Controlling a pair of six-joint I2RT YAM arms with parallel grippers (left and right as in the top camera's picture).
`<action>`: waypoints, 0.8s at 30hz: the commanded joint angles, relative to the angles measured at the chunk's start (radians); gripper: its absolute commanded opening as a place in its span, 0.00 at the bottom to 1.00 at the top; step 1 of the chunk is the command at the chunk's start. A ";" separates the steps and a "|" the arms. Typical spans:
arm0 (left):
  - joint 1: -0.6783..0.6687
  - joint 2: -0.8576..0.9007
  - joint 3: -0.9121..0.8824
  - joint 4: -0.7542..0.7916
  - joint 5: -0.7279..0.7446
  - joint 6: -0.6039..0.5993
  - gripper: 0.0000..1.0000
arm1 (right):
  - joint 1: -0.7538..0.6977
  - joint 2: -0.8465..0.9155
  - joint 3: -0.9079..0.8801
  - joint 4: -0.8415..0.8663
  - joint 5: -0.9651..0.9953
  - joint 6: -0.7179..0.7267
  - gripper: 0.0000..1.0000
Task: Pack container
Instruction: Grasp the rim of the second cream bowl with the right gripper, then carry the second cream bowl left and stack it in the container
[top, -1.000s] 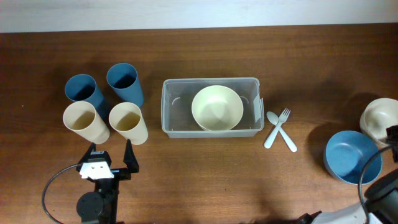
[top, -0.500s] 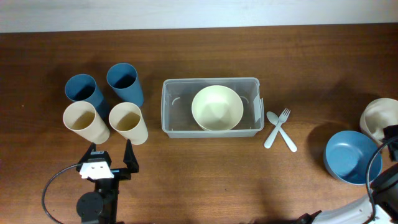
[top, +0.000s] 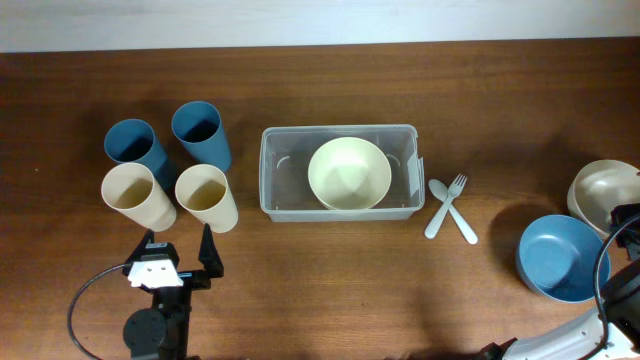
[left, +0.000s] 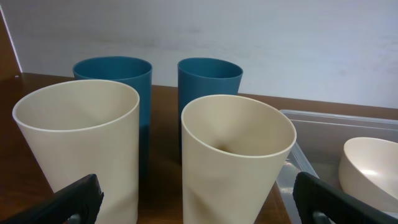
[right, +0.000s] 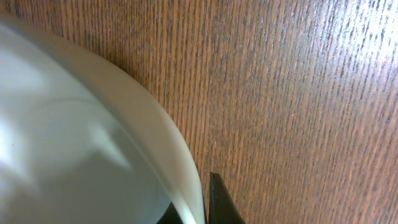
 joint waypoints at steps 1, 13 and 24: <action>-0.003 -0.008 -0.001 -0.008 0.007 0.016 1.00 | -0.003 0.007 -0.005 -0.004 0.012 0.000 0.04; -0.003 -0.008 -0.001 -0.008 0.007 0.016 1.00 | -0.002 -0.006 0.149 -0.085 -0.211 -0.102 0.04; -0.003 -0.008 -0.001 -0.008 0.007 0.016 1.00 | 0.052 -0.034 0.508 -0.334 -0.603 -0.294 0.04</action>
